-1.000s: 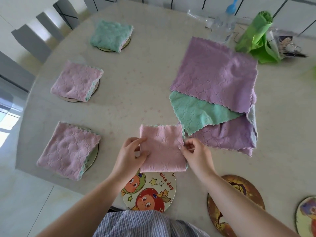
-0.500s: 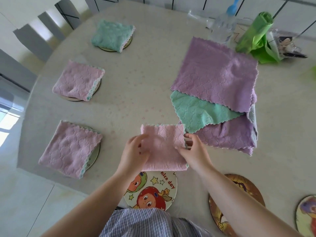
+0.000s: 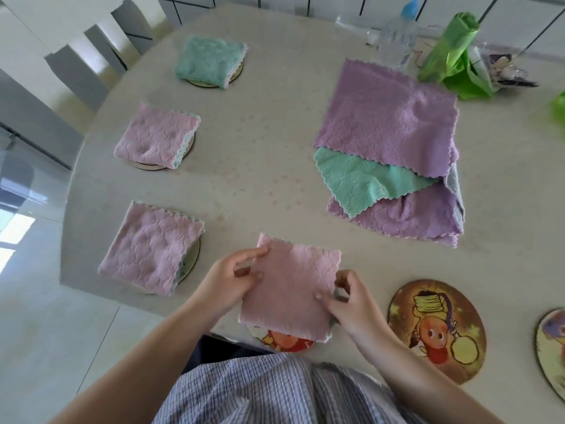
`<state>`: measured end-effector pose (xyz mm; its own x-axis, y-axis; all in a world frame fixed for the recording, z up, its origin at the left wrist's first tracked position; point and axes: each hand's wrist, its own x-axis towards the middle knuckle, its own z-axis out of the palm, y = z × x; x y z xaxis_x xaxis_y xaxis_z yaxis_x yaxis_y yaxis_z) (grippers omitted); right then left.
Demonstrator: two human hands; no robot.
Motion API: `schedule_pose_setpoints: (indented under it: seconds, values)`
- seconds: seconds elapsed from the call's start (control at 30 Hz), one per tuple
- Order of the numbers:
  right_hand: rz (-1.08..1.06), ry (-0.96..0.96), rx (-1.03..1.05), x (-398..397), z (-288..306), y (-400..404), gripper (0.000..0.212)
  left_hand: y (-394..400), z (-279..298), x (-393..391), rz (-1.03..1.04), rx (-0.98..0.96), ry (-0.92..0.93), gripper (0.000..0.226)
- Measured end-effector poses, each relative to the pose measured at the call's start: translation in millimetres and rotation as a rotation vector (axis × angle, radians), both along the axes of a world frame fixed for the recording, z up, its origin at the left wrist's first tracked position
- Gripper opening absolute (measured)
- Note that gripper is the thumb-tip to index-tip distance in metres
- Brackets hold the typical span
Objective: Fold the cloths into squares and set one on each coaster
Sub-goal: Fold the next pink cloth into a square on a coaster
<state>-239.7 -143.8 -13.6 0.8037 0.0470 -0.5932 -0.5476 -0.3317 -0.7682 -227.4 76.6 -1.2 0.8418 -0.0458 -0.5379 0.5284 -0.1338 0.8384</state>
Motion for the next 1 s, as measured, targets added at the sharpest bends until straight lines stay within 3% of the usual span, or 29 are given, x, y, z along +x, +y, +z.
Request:
schedule_pose_setpoints:
  seconds: [0.1, 0.33, 0.43, 0.57, 0.63, 0.7, 0.83, 1.0]
  values:
    - [0.015, -0.108, -0.099, -20.3, -9.4, 9.2, 0.024, 4.6, -11.0, -13.9, -0.072, 0.088, -0.062, 0.043]
    - [-0.176, -0.12, -0.129, -34.4, -14.6, 18.8, 0.019, 9.5, -31.7, -15.6, -0.265, 0.344, -0.197, 0.048]
    - [-0.17, -0.236, -0.264, -39.2, -12.7, 19.4, 0.034, 9.5, -29.3, -22.4, -0.378, 0.611, -0.415, 0.059]
    - [0.221, -0.673, -0.588, -46.8, -16.3, 13.0, 0.047, 2.0, -28.2, -30.5, -0.699, 0.783, -0.742, 0.046]
    - [0.409, -0.712, -0.629, -44.6, -21.0, 12.5, 0.039, 2.3, -38.1, -31.4, -0.843, 0.839, -0.757, 0.05]
    - [0.483, -0.626, -0.654, -42.0, -22.5, 12.3, 0.035, 6.4, -45.3, -30.4, -0.905, 0.903, -0.699, 0.056]
    - [0.528, -0.573, -0.598, -36.3, -18.2, 9.6, 0.033, 6.7, -42.0, -22.1, -0.896, 0.899, -0.656, 0.054]
    - [0.329, -0.517, -0.403, 8.6, 7.7, -22.9, 0.024, -16.5, -21.5, 26.6, -0.669, 0.743, -0.634, 0.041]
